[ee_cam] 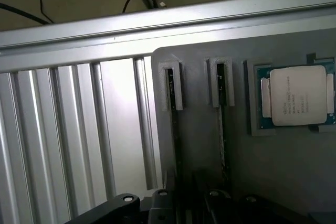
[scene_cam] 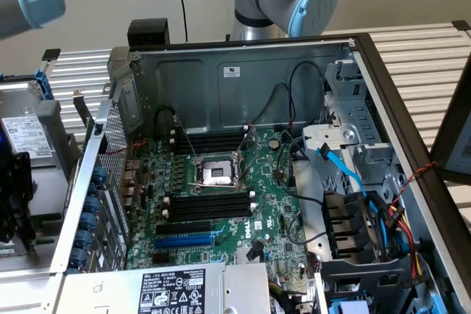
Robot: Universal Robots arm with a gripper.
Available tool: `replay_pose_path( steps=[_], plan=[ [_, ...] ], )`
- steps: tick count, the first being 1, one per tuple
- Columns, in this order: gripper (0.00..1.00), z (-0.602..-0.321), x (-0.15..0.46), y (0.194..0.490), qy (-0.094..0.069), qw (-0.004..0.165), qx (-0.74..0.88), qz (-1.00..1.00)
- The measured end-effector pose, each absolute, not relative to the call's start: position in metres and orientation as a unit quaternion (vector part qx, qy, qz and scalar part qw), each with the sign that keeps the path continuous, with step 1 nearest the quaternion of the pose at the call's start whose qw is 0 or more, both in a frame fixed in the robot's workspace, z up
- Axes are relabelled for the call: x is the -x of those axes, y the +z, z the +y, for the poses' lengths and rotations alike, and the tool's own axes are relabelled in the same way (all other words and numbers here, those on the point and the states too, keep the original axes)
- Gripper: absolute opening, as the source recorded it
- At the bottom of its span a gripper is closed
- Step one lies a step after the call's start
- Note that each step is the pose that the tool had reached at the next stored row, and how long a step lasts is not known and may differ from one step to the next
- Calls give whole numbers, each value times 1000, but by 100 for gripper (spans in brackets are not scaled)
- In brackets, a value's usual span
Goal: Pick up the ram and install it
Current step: 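Pick up the ram and move it above insertion slot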
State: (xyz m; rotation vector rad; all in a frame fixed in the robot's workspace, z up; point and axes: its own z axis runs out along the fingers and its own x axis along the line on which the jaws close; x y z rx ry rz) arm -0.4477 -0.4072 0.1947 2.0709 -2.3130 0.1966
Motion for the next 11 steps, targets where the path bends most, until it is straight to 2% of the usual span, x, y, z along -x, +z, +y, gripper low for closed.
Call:
replay_pose_path(
  steps=[11],
  plan=[
    [25,-407,448,195,64,15,-666,-743]
  ],
)
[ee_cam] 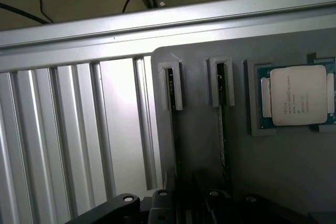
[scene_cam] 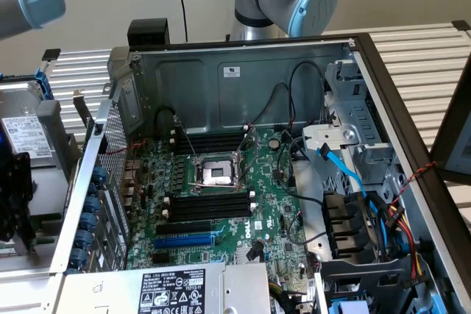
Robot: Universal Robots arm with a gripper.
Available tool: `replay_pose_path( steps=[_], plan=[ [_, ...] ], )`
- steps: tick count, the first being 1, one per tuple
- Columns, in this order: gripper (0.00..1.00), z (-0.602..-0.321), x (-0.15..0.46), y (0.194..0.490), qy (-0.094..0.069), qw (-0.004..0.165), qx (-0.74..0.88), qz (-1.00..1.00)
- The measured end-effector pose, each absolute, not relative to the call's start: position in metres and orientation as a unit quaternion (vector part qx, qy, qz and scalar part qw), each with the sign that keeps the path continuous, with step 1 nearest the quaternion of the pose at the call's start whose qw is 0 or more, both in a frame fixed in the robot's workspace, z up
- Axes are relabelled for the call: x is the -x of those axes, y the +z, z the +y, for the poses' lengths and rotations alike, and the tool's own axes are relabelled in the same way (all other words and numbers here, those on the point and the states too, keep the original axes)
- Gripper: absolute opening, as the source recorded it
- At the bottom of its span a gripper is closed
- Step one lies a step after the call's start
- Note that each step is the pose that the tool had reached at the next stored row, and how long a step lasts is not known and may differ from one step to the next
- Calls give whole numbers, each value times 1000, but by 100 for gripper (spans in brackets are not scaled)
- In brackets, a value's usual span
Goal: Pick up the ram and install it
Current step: 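Pick up the ram and move it above insertion slot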
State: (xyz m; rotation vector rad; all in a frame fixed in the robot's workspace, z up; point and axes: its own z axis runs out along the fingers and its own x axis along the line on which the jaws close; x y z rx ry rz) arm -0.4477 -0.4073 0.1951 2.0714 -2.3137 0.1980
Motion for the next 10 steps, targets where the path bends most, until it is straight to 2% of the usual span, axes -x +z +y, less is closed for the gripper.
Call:
replay_pose_path(
  steps=[1,2,8,10],
  plan=[
    [25,-407,448,195,64,15,-666,-743],
    [18,-407,448,195,64,15,-666,-743],
    [18,-407,448,195,64,15,-666,-743],
    [14,-407,448,195,64,15,-666,-743]
  ],
)
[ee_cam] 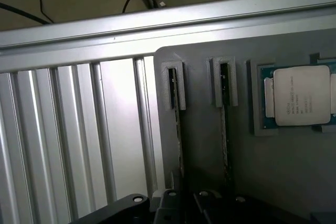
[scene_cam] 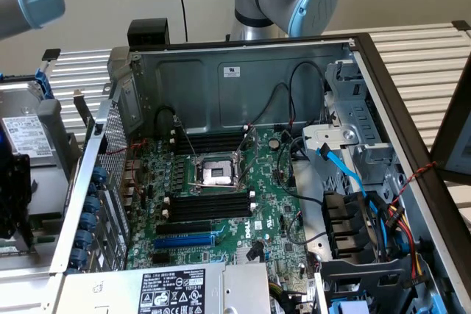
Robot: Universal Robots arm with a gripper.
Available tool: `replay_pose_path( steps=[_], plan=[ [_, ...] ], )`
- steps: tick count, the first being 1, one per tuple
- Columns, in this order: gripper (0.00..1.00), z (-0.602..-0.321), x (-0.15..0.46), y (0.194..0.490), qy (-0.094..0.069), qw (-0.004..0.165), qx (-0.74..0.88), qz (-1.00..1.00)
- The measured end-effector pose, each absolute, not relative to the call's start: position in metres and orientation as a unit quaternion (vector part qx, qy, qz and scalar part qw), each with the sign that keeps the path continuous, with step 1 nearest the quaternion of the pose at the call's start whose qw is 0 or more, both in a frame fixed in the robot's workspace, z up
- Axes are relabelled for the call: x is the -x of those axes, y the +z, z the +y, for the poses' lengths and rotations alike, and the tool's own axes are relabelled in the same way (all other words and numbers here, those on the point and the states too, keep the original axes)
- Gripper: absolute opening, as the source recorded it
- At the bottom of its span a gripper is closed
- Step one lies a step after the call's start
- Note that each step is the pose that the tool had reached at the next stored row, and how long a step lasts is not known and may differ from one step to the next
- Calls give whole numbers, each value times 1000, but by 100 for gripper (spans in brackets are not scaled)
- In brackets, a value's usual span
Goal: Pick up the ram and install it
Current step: 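Pick up the ram and move it above insertion slot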
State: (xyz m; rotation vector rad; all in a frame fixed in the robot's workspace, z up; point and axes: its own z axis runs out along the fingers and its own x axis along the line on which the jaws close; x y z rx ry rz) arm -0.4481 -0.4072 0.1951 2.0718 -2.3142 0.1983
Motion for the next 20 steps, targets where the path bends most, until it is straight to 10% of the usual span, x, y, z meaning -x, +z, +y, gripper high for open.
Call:
replay_pose_path(
  steps=[20],
  plan=[
    [14,-407,448,214,66,11,-665,-744]
  ],
)
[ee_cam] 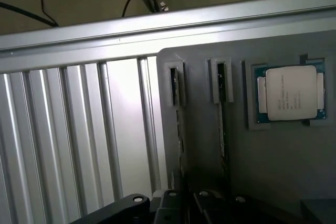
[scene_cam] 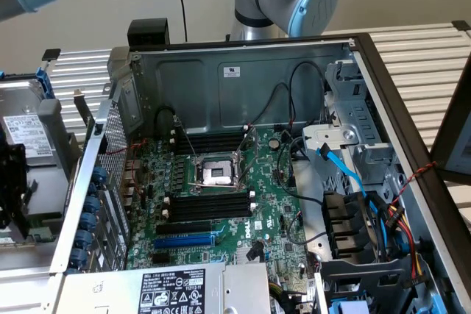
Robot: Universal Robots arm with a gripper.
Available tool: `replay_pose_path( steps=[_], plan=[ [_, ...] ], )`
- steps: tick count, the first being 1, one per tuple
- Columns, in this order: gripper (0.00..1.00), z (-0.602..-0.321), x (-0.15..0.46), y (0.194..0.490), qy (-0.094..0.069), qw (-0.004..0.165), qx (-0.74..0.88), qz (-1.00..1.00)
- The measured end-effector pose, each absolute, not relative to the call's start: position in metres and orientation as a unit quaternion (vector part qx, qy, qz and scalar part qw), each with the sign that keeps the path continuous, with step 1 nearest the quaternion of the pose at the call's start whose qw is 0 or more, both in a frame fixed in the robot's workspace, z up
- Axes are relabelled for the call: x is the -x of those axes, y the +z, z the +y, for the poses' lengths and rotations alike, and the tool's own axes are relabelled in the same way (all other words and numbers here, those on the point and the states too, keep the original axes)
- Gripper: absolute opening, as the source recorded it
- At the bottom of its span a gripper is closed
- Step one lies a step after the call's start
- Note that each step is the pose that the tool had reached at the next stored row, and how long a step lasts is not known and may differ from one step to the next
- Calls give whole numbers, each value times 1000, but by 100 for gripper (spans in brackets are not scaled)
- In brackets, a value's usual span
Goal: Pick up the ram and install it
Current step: 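Pick up the ram and move it above insertion slot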
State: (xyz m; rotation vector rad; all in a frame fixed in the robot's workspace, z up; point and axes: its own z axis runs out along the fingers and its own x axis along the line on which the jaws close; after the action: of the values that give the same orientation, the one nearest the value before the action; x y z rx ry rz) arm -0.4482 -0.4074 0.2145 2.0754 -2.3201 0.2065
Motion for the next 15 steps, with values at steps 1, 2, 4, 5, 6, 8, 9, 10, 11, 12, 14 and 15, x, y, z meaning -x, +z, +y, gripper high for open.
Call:
replay_pose_path(
  steps=[1,2,4,5,6,8,9,10,11,12,14,15],
  plan=[
    [14,-407,448,217,66,11,-665,-744],
    [14,-408,448,220,66,10,-665,-744],
    [14,-408,448,225,66,10,-665,-744],
    [14,-408,448,228,67,9,-665,-744],
    [14,-408,448,232,67,9,-665,-744],
    [14,-408,448,238,67,9,-665,-744],
    [14,-409,448,242,67,9,-665,-744],
    [14,-409,448,245,67,9,-665,-744],
    [13,-409,448,249,67,9,-665,-744],
    [13,-410,448,253,67,9,-665,-743],
    [13,-411,448,262,67,9,-666,-743],
    [13,-412,448,266,67,8,-666,-743]
  ],
)
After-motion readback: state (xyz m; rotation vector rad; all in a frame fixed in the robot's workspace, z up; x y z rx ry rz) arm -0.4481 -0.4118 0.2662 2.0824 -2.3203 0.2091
